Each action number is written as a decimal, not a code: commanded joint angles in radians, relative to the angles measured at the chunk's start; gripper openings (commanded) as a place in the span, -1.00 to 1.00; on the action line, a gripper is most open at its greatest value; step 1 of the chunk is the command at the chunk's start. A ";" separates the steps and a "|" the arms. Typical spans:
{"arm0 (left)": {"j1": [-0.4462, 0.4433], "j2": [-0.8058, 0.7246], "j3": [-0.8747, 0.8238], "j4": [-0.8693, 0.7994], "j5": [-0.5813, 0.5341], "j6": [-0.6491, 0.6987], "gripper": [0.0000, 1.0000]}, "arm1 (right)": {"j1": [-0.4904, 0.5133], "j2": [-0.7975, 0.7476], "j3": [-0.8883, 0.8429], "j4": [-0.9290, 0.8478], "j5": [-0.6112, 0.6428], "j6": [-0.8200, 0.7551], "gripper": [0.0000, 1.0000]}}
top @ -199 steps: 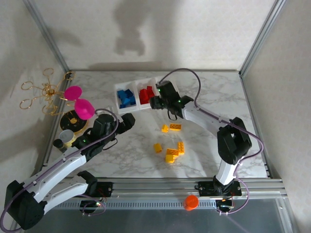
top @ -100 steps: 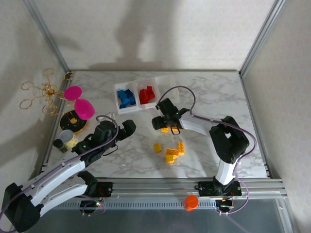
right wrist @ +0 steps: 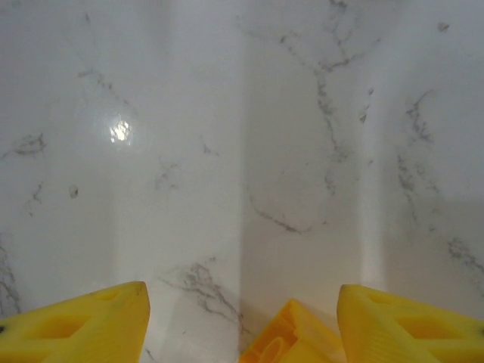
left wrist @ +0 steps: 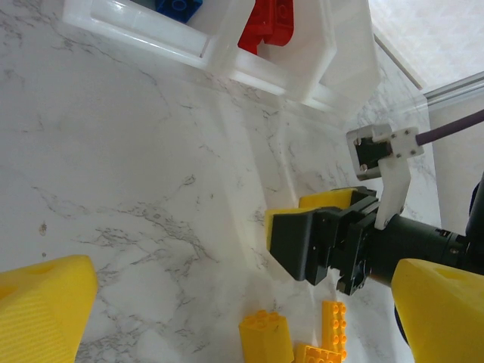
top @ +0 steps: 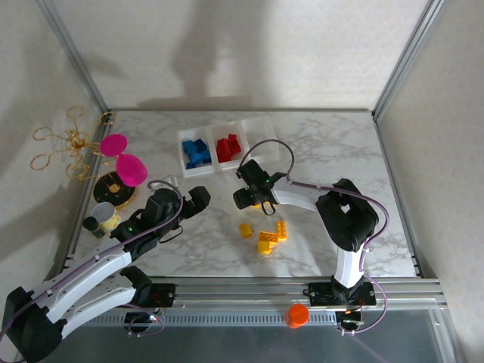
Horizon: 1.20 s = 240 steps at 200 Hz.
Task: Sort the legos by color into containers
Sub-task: Pick up the lego from the center of the table.
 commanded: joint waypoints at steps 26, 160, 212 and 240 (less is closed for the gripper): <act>-0.010 -0.009 -0.014 -0.015 -0.020 -0.009 0.99 | 0.032 -0.045 -0.047 -0.075 0.084 0.026 0.19; -0.010 0.036 0.027 -0.001 -0.023 0.008 0.99 | 0.030 -0.111 -0.032 -0.051 0.070 0.070 -0.39; -0.010 0.095 0.095 0.017 -0.038 0.037 0.99 | -0.050 -0.120 0.095 -0.056 0.043 0.074 -0.39; -0.008 0.133 0.129 0.039 -0.043 0.057 0.99 | -0.087 -0.057 0.204 -0.049 0.071 0.064 -0.41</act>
